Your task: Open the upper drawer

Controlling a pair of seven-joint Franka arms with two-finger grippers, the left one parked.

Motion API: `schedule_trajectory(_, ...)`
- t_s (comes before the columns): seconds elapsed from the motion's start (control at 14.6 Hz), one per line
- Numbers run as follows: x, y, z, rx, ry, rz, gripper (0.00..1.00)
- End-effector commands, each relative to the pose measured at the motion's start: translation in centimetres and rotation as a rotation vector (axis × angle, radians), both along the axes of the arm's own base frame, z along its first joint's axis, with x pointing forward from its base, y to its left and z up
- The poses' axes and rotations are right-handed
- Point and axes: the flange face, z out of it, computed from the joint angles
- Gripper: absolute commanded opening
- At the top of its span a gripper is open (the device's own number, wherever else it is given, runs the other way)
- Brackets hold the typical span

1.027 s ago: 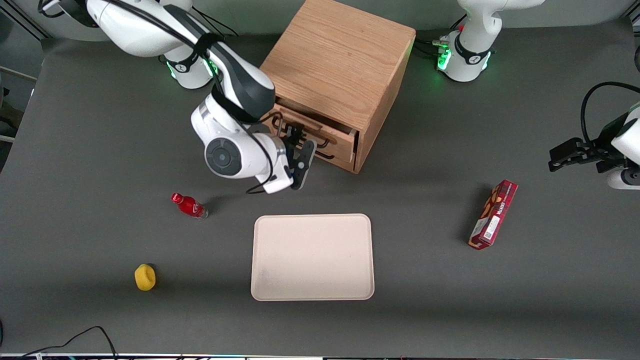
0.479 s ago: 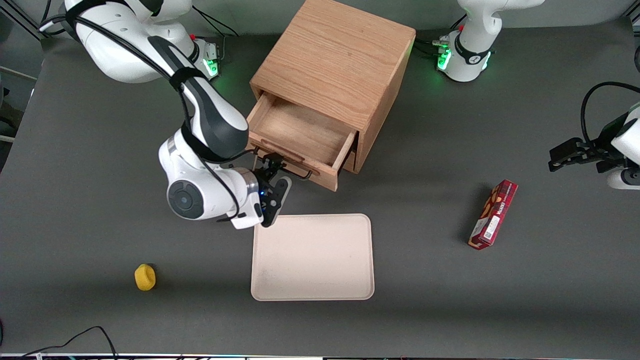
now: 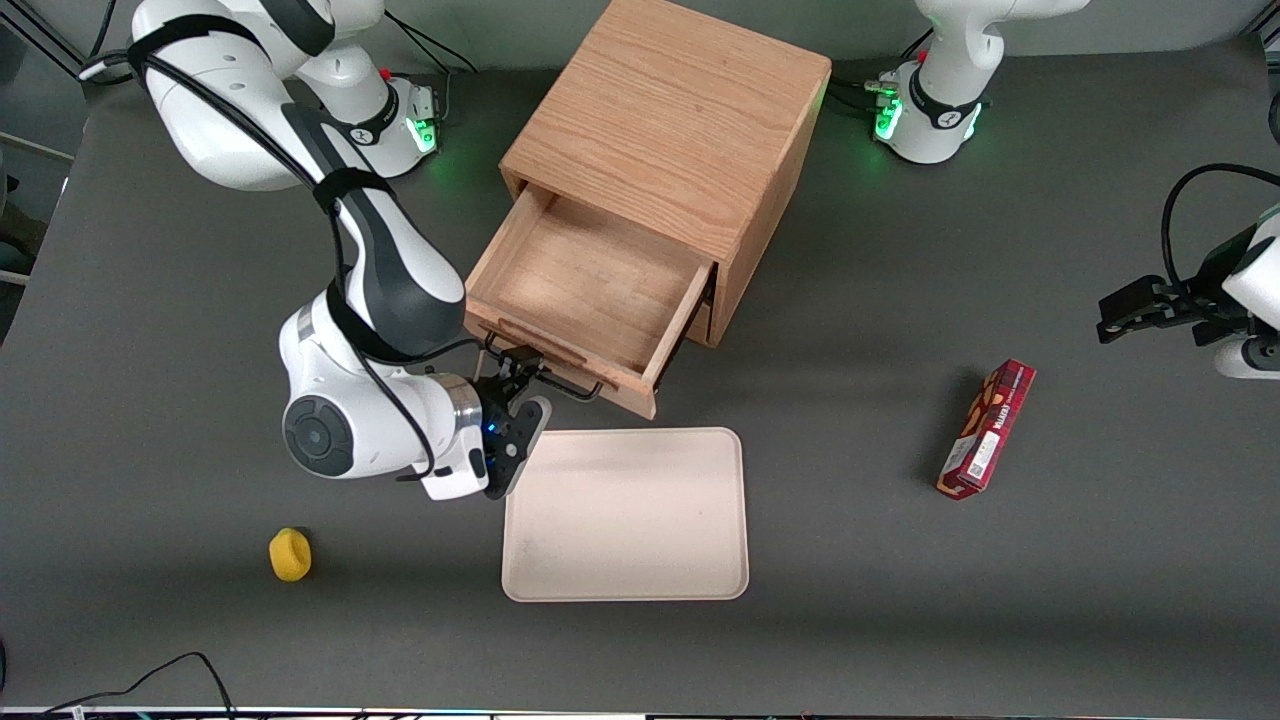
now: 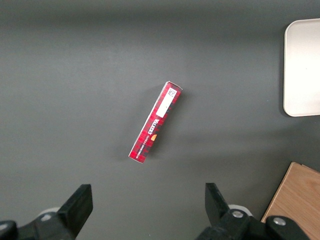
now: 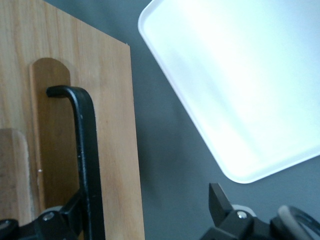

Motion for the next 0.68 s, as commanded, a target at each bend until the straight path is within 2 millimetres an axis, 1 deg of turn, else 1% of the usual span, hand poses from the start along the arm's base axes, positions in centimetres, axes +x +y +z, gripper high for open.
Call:
schedule_trajectory(0.0, 2.2, -1.6, 0.8, -0.005, -0.070, 0.042, 1.00)
schedule_trajectory(0.07, 2.7, -2.6, 1.3, -0.012, -0.089, 0.040, 1.00)
schedule_trajectory(0.14, 3.0, -3.0, 1.5, -0.013, -0.100, 0.042, 1.00)
schedule_trajectory(0.21, 3.4, -3.6, 2.2, -0.014, -0.122, 0.039, 1.00)
schedule_trajectory(0.34, 3.7, -4.0, 4.4, -0.013, -0.156, 0.023, 1.00)
schedule_trajectory(0.41, 3.3, -4.3, 7.0, -0.009, -0.183, 0.021, 1.00)
schedule_trajectory(0.48, 2.6, -4.9, 10.7, -0.002, -0.218, 0.020, 1.00)
schedule_trajectory(0.55, 1.9, -5.2, 13.9, -0.003, -0.252, 0.015, 1.00)
schedule_trajectory(0.62, 1.0, -6.1, 17.4, -0.032, -0.304, 0.007, 1.00)
